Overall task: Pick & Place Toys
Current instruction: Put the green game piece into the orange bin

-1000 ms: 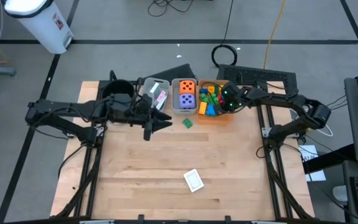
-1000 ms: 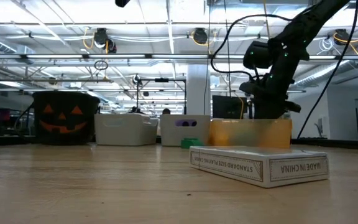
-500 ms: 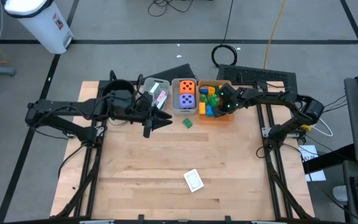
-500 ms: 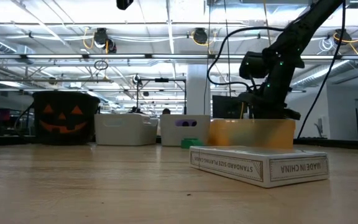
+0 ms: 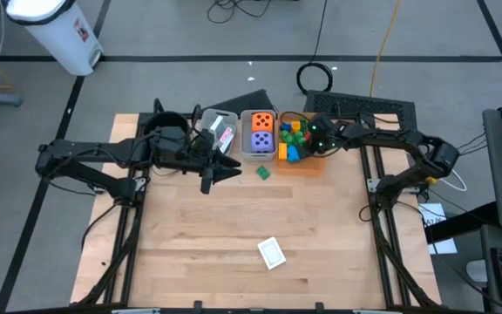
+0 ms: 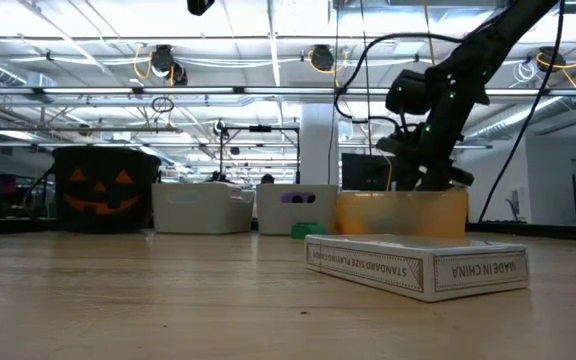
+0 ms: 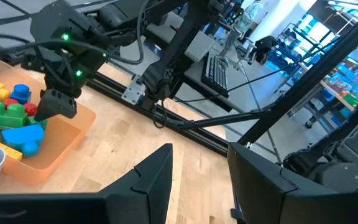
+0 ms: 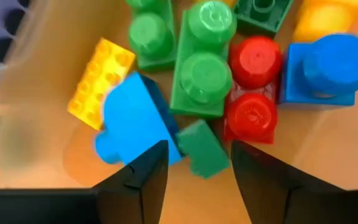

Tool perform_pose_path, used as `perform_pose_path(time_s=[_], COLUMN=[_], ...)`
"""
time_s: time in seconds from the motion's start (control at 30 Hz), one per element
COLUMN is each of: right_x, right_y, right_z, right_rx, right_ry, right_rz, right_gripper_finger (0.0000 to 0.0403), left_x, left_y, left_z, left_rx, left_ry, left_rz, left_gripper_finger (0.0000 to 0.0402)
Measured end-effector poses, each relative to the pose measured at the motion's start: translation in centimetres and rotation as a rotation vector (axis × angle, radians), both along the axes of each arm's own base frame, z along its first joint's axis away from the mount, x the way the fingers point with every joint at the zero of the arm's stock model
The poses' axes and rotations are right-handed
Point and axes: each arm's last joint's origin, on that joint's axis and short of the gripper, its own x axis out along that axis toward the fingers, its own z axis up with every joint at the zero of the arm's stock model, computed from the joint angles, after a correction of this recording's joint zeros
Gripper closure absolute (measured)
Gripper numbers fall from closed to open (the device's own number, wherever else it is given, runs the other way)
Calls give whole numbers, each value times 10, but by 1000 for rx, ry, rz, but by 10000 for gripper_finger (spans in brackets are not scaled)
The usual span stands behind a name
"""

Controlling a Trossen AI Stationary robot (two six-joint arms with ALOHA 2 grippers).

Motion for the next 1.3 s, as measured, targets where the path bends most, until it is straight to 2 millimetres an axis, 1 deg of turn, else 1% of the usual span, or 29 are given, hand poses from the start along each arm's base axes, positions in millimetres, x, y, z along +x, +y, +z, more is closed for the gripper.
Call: perform_pose_path(time_s=[0.17,0.3,0.43,0.53,0.63,0.77,0.83,0.97,1.07,1.17,1.3], right_x=[-6,-12,-18,-19,-17,-12,-8,-1,5,9,11], right_y=[3,10,20,33,51,78,91,115,130,143,151], right_z=[16,39,69,93,114,133,137,136,129,118,107], right_rx=[-17,-27,-32,-69,-116,-149,-145,-149,-169,-187,-218], right_ry=[-61,-176,-370,-523,-662,-797,-828,-817,-803,-814,-893], right_rz=[8,47,94,117,181,304,360,399,400,408,406], right_gripper_finger=[217,210,210,212,213,211,211,214,215,212,212], left_x=[0,0,-1,-1,-2,-3,-4,-4,-4,-3,3], left_y=[0,0,-1,-1,-2,-5,-7,-10,-12,-13,-7], left_z=[0,-1,-3,-5,-7,-12,-13,-14,-13,-12,-11], left_rx=[0,1,-4,-6,-7,11,15,9,16,8,12], left_ry=[1,13,29,50,76,124,141,148,139,128,87], left_rz=[-1,-10,-35,-46,-52,-70,-76,-81,-39,47,122], left_gripper_finger=[243,243,243,243,243,243,243,243,243,243,243])
